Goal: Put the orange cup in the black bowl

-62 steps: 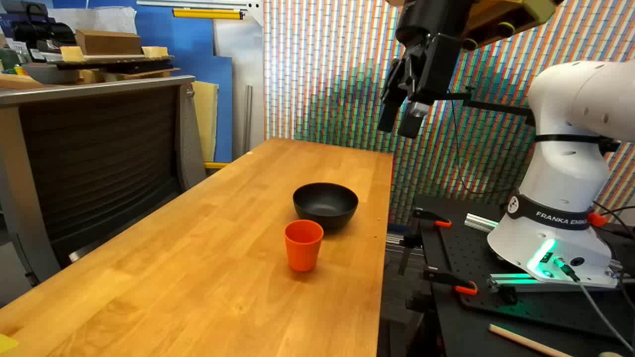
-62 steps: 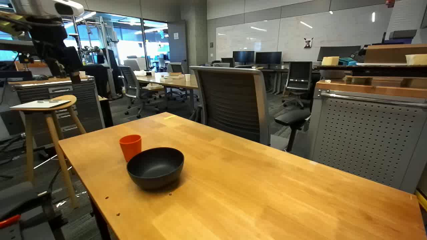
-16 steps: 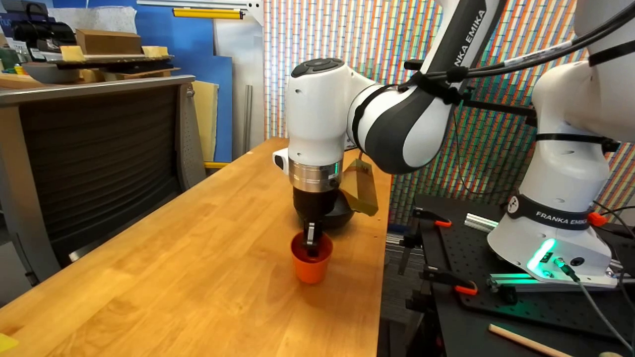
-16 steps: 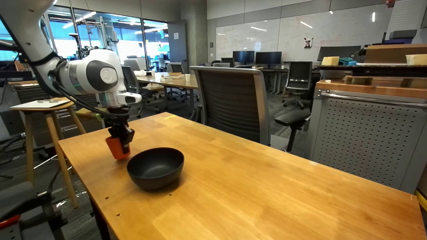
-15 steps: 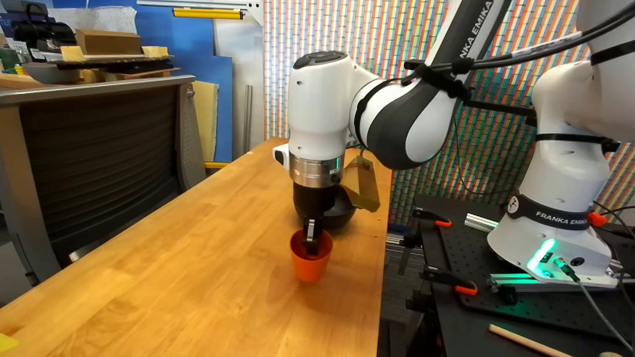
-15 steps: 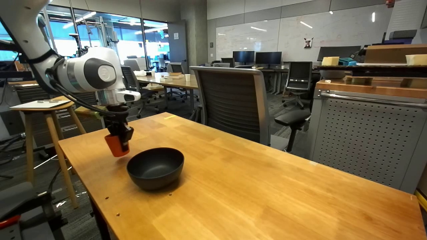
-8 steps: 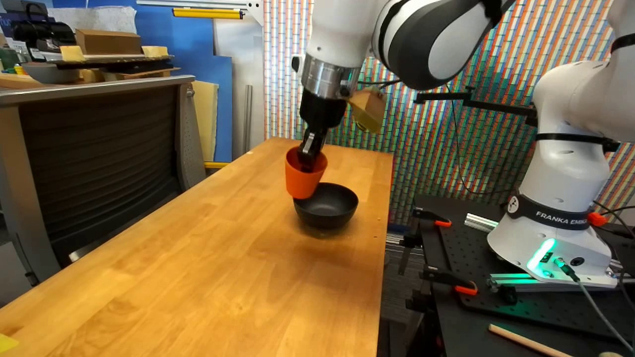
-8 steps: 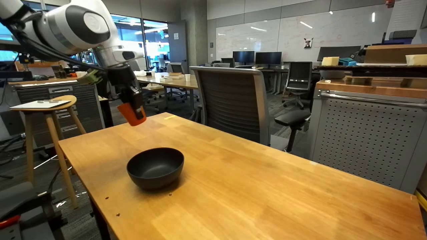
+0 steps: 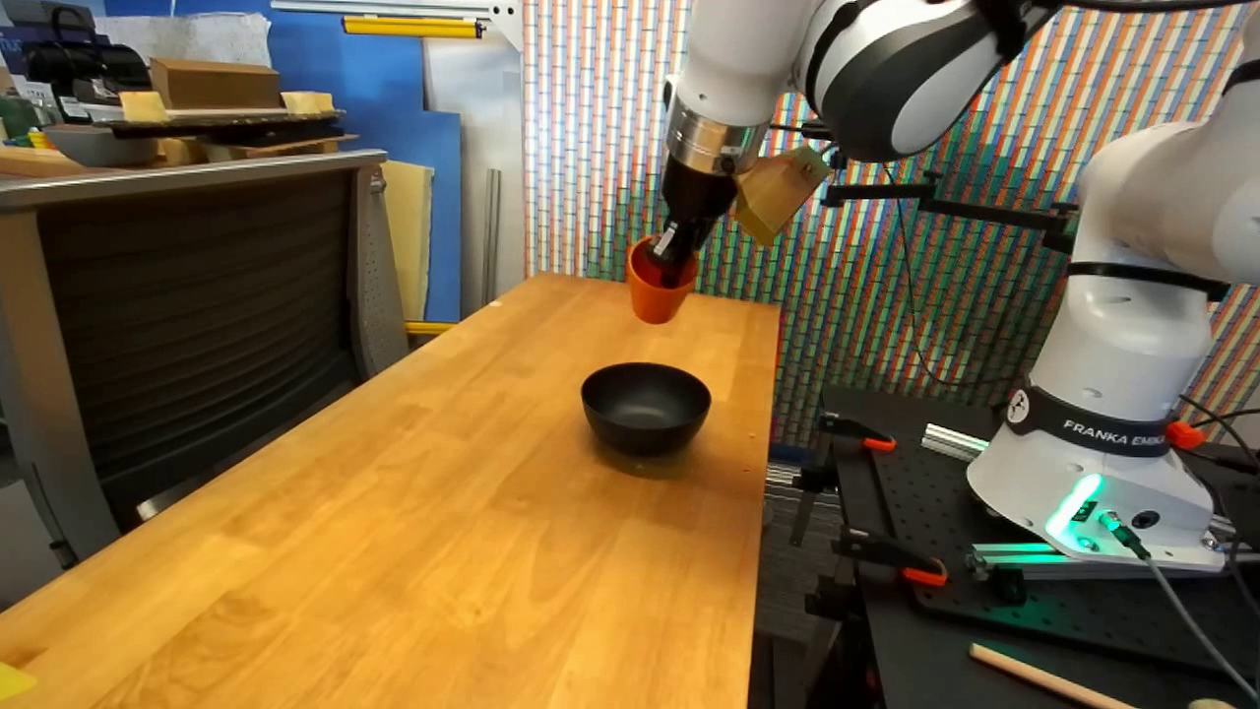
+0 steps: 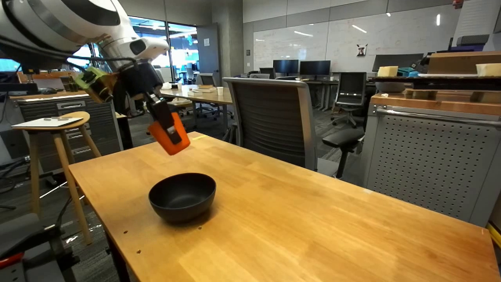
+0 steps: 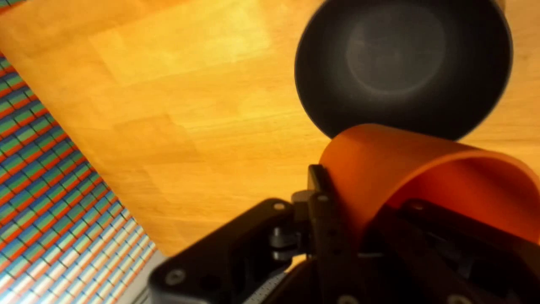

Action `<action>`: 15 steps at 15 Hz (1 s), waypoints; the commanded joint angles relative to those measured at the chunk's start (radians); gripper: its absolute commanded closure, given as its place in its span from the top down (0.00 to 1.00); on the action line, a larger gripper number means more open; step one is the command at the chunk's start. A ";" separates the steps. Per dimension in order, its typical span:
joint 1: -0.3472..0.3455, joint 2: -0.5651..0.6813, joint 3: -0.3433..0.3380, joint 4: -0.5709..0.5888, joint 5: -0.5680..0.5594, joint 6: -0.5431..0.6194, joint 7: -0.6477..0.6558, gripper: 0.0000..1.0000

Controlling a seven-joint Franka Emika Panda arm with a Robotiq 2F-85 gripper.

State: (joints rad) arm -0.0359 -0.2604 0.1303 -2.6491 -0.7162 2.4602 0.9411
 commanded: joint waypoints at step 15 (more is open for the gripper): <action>-0.079 0.567 0.009 0.075 0.321 0.509 -0.213 0.34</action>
State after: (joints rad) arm -0.0595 0.2438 0.0838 -2.6227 -0.4626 2.9495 0.8165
